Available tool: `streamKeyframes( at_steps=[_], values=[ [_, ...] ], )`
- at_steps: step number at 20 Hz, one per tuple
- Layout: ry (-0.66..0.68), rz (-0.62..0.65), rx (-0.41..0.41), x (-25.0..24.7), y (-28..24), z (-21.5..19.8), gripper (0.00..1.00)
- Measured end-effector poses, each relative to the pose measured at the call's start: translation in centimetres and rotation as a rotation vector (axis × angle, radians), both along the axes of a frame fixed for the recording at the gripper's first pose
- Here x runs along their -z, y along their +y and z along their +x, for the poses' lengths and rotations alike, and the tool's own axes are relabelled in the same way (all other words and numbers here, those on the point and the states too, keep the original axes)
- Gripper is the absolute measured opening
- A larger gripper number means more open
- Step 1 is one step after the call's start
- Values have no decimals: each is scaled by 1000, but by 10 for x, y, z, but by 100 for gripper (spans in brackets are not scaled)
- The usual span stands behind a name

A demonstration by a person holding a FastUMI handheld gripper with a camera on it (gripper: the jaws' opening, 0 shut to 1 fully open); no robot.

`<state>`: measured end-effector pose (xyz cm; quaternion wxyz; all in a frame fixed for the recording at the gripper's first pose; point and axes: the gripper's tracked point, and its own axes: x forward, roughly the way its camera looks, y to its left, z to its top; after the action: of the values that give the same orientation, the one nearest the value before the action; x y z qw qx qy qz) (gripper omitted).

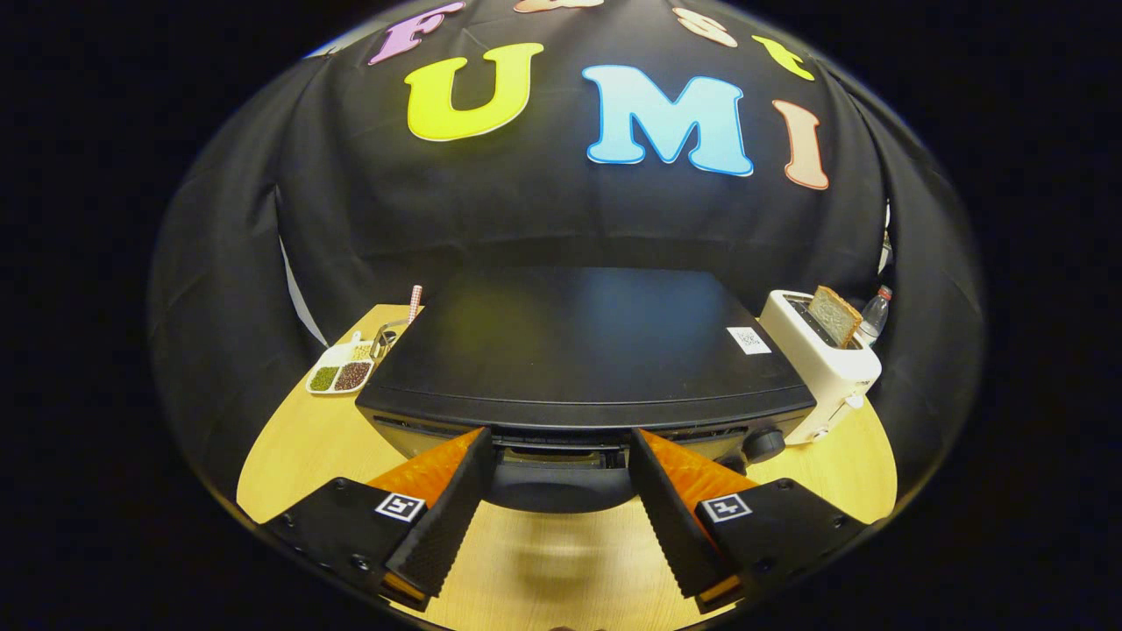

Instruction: Open the toaster oven, put the food inside, and close the toaster oven door.

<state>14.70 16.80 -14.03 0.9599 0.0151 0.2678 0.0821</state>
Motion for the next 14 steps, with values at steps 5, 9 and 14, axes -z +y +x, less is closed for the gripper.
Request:
streamKeyframes(
  at_steps=[5, 9, 14],
  values=[
    [35, 20, -14, 7, 0, -15, 99],
    [64, 38, -25, 15, -2, -39, 99],
    [83, 11, -21, 29, -3, -56, 98]
  ],
)
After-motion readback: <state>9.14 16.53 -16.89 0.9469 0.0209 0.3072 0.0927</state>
